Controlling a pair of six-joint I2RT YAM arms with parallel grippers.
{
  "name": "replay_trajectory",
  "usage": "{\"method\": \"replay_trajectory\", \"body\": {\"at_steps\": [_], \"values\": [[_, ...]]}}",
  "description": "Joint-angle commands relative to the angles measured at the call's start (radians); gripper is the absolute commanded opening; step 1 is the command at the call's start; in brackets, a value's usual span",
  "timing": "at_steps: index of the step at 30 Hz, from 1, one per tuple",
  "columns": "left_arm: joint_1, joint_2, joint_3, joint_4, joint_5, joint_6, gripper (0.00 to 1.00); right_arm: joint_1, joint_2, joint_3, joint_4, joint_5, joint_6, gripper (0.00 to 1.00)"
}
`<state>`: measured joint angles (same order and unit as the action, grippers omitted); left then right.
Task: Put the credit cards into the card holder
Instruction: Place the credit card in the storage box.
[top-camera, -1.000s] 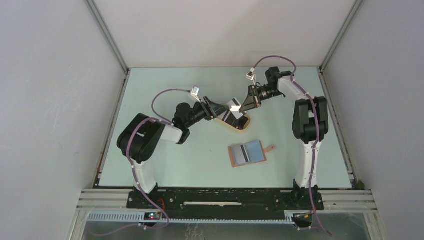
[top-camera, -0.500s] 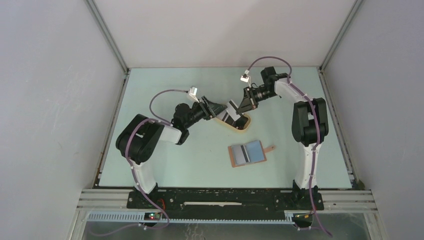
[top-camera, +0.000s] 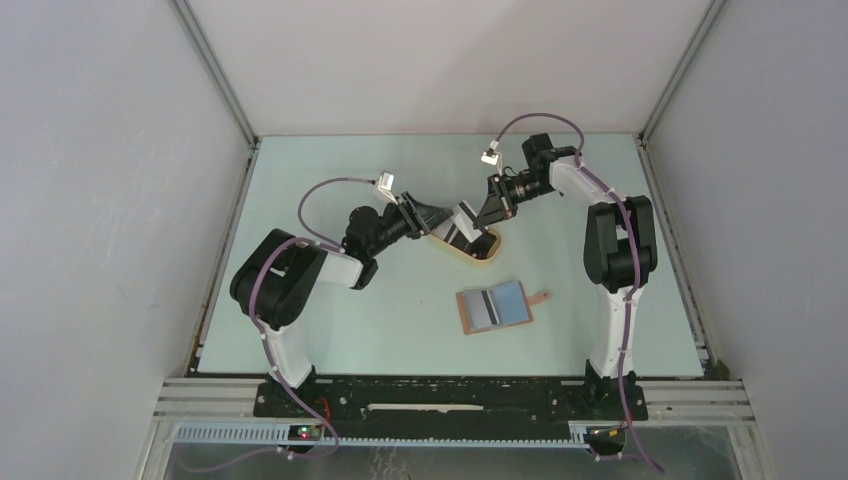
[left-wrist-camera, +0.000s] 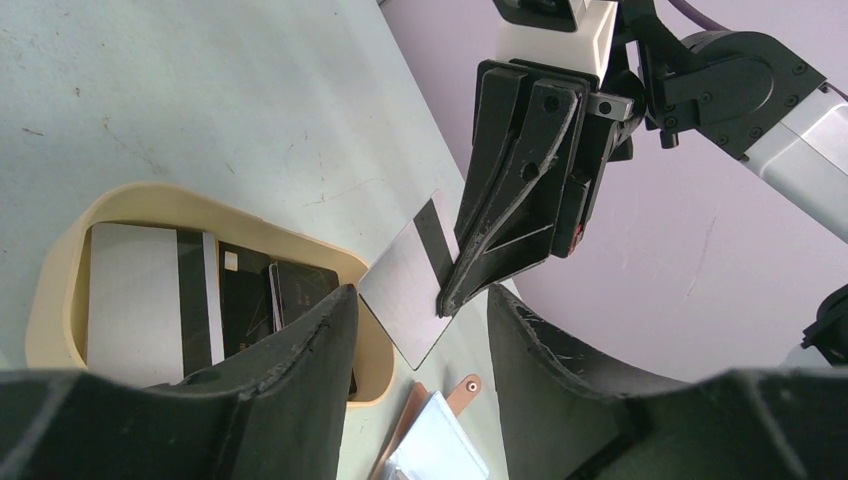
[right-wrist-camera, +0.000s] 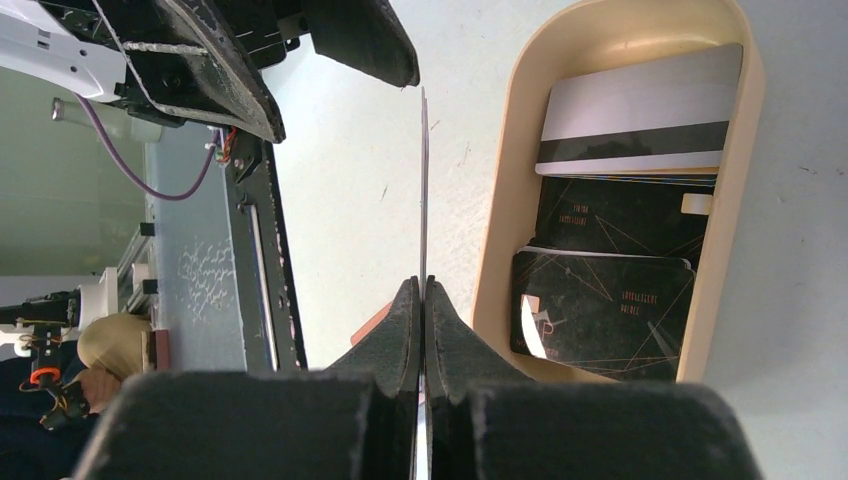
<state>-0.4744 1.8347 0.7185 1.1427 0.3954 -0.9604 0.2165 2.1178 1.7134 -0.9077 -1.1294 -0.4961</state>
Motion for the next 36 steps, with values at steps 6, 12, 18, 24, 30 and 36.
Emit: {"method": "replay_trajectory", "body": {"at_steps": [6,12,18,24,30,36], "values": [[0.005,0.015,0.042,0.057,0.043,-0.006,0.51,0.003,-0.029,0.029,-0.020,-0.006,-0.029,0.00],[0.005,0.025,0.049,0.062,0.052,-0.015,0.49,0.004,-0.028,0.031,-0.027,-0.009,-0.034,0.00],[0.005,0.030,0.055,0.063,0.057,-0.017,0.49,0.007,-0.024,0.037,-0.037,-0.011,-0.040,0.00],[0.005,0.038,0.063,0.063,0.067,-0.024,0.49,0.014,-0.017,0.043,-0.045,-0.006,-0.045,0.00],[0.005,0.058,0.077,0.086,0.090,-0.044,0.44,0.022,-0.013,0.044,-0.040,0.012,-0.038,0.00],[0.005,0.060,0.073,0.099,0.091,-0.051,0.43,0.023,-0.014,0.034,0.008,0.063,0.013,0.00]]}}
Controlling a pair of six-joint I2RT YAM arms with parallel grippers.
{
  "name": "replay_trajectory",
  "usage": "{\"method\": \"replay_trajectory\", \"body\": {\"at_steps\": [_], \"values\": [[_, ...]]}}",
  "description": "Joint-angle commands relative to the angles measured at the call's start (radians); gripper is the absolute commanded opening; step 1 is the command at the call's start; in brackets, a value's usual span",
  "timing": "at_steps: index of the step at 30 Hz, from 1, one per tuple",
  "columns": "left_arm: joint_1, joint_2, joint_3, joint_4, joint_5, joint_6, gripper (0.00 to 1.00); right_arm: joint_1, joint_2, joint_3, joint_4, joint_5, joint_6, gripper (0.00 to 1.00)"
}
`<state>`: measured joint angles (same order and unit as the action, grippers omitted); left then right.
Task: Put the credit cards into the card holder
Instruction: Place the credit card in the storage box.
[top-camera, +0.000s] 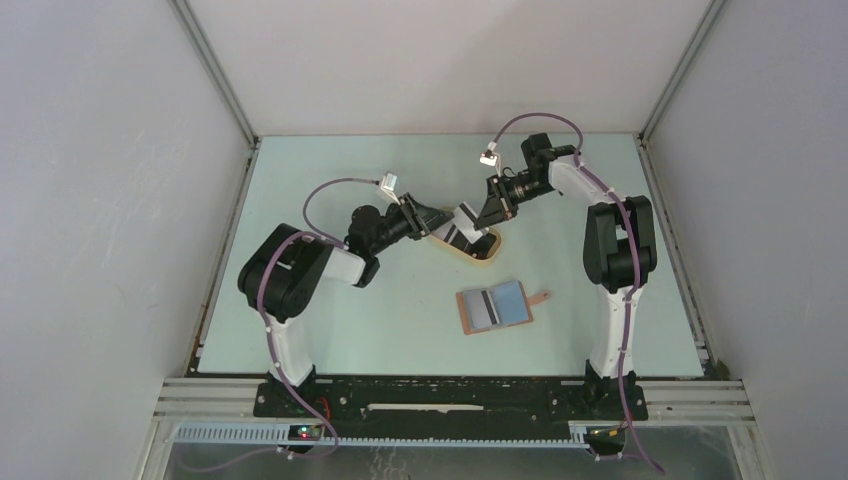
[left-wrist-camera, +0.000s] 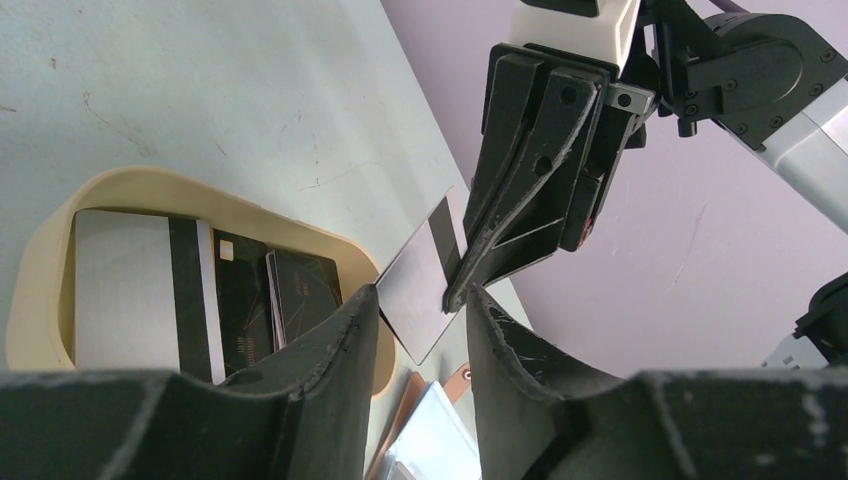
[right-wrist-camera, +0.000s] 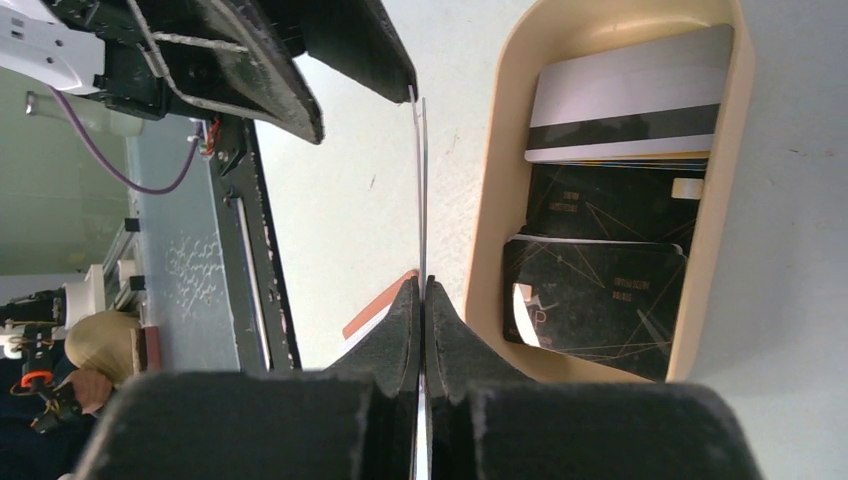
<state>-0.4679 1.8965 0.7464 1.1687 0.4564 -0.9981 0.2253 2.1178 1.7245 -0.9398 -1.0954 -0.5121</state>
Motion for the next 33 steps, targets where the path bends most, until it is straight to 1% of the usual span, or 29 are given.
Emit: {"method": "replay_trajectory", "body": {"at_steps": [1,5,14,18,25,33], "values": [[-0.002,-0.005,0.041,0.070,0.022,-0.010,0.44,0.014,-0.017,0.019,0.053,0.043,0.046,0.00],[-0.002,-0.021,0.032,0.052,0.008,0.007,0.49,0.009,-0.026,0.005,0.074,0.048,0.060,0.00],[-0.003,0.003,0.054,0.059,0.034,-0.012,0.49,0.012,-0.022,0.011,0.059,0.028,0.044,0.00],[0.003,-0.031,0.023,0.036,-0.013,0.019,0.52,0.007,-0.023,0.011,0.055,0.010,0.039,0.00],[0.004,-0.055,0.025,-0.024,-0.051,0.061,0.55,0.005,-0.021,0.011,0.044,-0.010,0.027,0.00],[0.004,-0.050,0.040,-0.032,-0.040,0.066,0.55,0.016,-0.012,0.021,0.029,-0.001,0.015,0.00]]}}
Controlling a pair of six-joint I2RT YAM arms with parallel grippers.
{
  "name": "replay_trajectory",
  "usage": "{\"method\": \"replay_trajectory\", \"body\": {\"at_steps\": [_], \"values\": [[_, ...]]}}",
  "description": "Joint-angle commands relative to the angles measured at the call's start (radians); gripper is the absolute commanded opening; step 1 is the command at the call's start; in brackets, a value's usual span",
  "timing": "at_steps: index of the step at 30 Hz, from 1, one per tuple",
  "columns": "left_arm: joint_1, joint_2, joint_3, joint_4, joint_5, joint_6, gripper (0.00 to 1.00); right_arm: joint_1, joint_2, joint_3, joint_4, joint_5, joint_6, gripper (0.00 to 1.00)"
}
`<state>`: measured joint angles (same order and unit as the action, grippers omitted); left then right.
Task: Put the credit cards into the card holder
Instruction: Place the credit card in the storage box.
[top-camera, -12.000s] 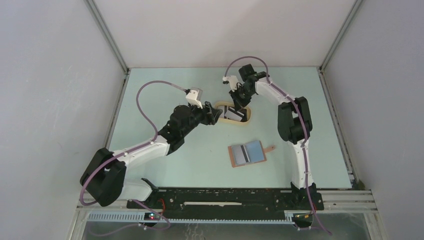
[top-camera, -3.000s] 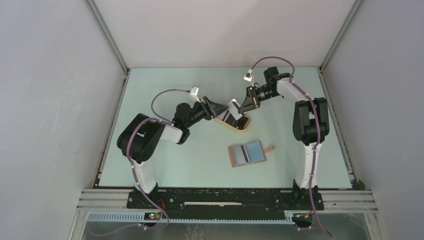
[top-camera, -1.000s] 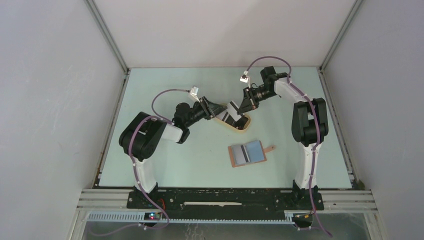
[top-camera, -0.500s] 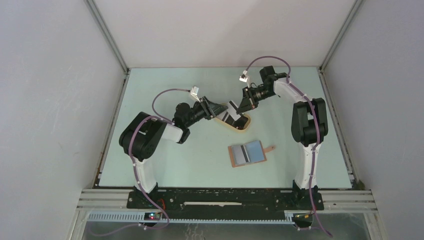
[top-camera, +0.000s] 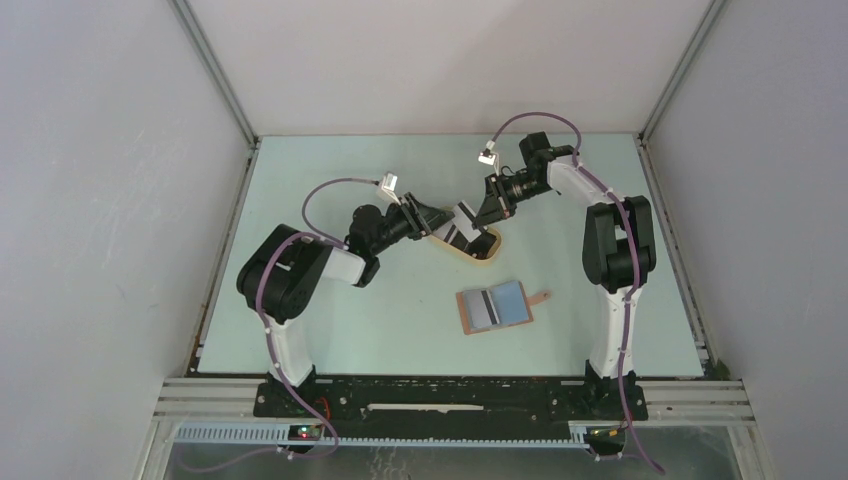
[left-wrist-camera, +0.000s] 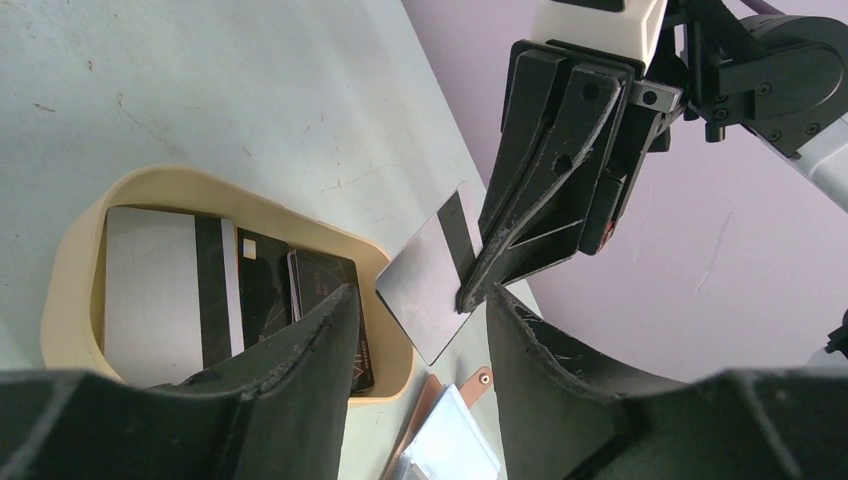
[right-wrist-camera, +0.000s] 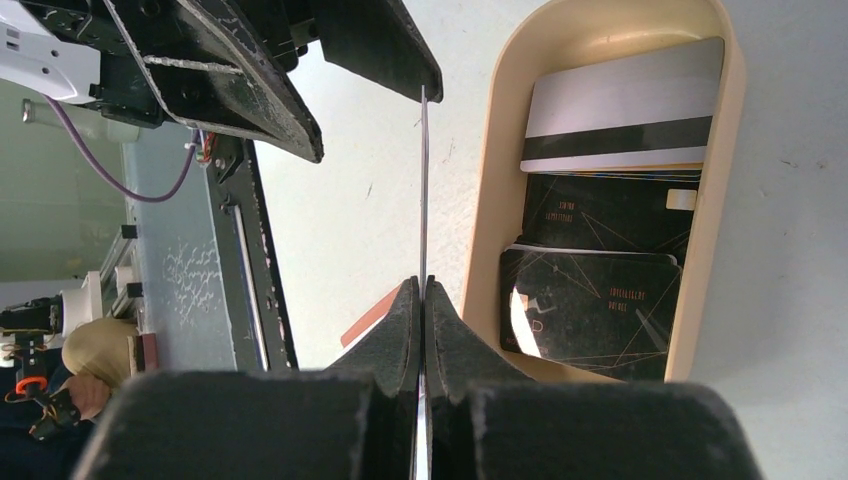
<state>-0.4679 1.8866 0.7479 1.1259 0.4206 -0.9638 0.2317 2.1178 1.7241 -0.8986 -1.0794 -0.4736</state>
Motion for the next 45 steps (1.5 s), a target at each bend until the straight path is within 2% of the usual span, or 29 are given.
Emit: {"method": "replay_trajectory", "body": {"at_steps": [1,33,45], "values": [[0.004,-0.040,0.038,0.015,-0.002,0.030,0.55,0.010,-0.011,0.022,-0.013,-0.017,-0.023,0.00],[0.003,-0.023,0.027,0.101,0.027,-0.005,0.50,0.012,-0.003,0.024,-0.003,0.017,-0.007,0.00],[0.008,-0.045,0.011,0.054,-0.022,0.021,0.53,0.008,-0.007,0.024,-0.010,-0.008,-0.018,0.00]]}}
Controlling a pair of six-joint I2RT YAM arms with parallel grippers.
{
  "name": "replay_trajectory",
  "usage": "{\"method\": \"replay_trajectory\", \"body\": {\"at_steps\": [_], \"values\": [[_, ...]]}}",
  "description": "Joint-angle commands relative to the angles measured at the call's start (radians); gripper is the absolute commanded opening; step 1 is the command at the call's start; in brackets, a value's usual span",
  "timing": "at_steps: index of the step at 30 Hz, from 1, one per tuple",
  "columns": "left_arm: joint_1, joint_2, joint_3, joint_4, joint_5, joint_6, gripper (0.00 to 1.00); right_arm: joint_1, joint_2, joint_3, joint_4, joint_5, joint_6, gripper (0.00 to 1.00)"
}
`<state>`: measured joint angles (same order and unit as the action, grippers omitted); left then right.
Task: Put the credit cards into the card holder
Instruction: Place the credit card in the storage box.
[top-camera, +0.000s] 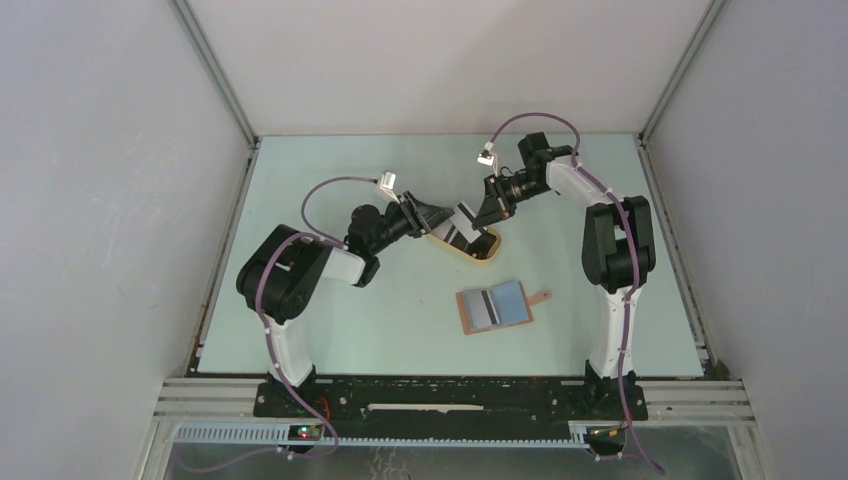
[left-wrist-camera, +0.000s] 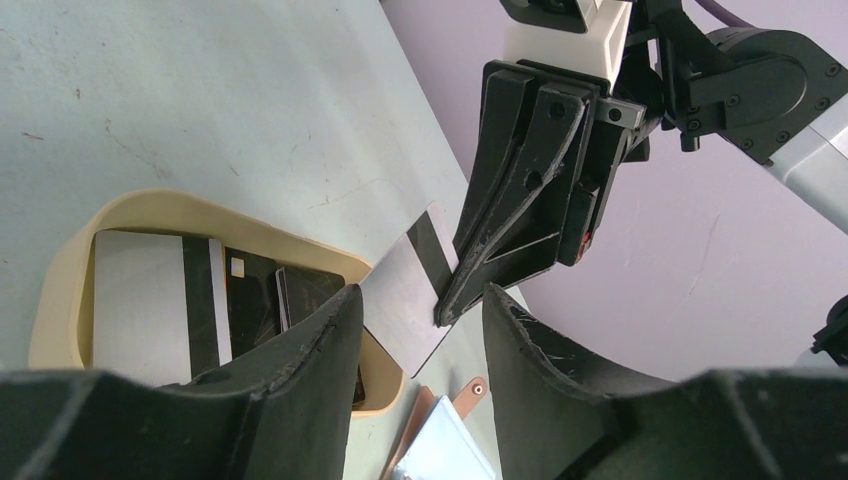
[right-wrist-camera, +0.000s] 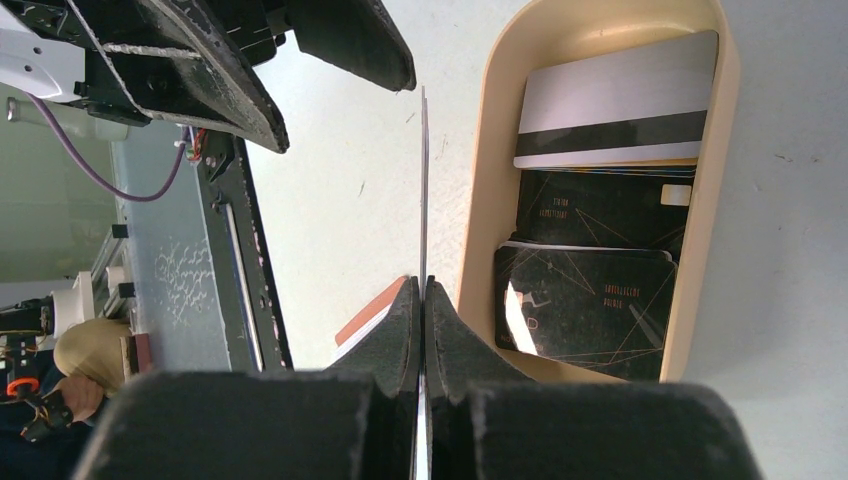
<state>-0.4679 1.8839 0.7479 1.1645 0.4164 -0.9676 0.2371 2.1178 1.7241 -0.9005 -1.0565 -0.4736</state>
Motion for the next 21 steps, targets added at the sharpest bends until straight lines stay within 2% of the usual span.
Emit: {"method": "replay_trajectory", "body": {"at_steps": [1,16,21], "values": [[0.008,-0.038,0.016,0.016,-0.012,0.022,0.53,0.002,-0.008,0.023,-0.008,-0.031,-0.019,0.00],[0.006,0.003,0.045,0.054,0.043,-0.020,0.51,0.002,-0.004,0.024,-0.001,-0.027,-0.008,0.00],[0.006,-0.007,0.037,0.033,0.020,-0.008,0.52,0.000,-0.005,0.024,-0.006,-0.039,-0.013,0.00]]}}
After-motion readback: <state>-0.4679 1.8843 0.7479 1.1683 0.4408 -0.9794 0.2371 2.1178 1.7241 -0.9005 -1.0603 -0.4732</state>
